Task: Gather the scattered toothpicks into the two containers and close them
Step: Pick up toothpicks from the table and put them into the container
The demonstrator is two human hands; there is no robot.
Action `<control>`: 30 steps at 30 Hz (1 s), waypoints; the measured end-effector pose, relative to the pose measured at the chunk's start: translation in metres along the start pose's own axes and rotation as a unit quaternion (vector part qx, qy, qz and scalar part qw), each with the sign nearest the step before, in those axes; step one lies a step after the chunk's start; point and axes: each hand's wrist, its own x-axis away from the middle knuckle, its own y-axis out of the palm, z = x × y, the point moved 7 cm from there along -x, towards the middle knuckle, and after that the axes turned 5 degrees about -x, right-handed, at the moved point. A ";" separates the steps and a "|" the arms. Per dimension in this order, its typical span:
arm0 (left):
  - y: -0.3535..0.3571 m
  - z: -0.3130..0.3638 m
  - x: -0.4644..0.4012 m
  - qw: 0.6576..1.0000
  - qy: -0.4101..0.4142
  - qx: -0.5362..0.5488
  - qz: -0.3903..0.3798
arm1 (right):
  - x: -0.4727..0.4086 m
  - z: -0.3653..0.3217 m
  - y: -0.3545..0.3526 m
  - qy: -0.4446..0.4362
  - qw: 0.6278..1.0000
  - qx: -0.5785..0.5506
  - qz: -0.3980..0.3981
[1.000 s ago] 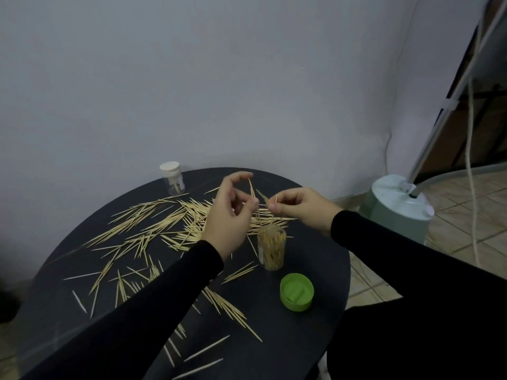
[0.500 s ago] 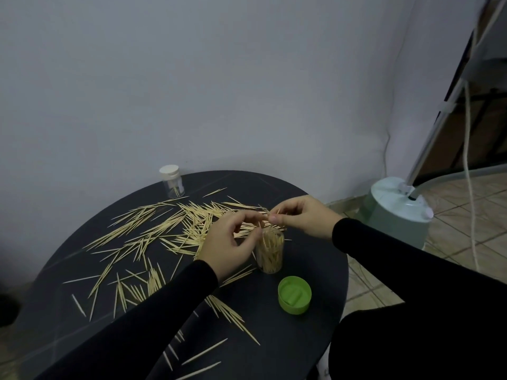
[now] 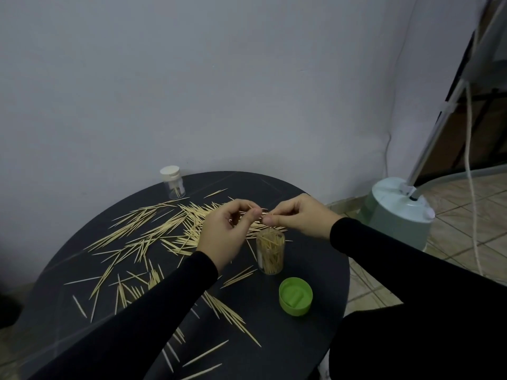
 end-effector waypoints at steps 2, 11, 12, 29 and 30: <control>-0.001 0.002 0.000 1.000 0.004 -0.019 -0.004 | -0.001 0.002 0.000 -0.003 1.000 0.030 -0.007; 0.007 0.008 0.007 0.972 0.123 -0.196 -0.035 | 0.006 0.013 0.002 0.037 0.982 0.152 -0.107; 0.007 0.011 0.009 0.966 0.145 -0.213 -0.034 | 0.006 0.015 0.003 0.040 0.978 0.171 -0.113; 0.017 0.007 0.002 0.955 0.160 -0.217 -0.125 | 0.003 0.015 0.003 0.047 0.976 0.182 -0.110; 0.020 0.007 0.001 0.953 0.155 -0.227 -0.129 | 0.003 0.015 0.003 0.046 0.976 0.177 -0.116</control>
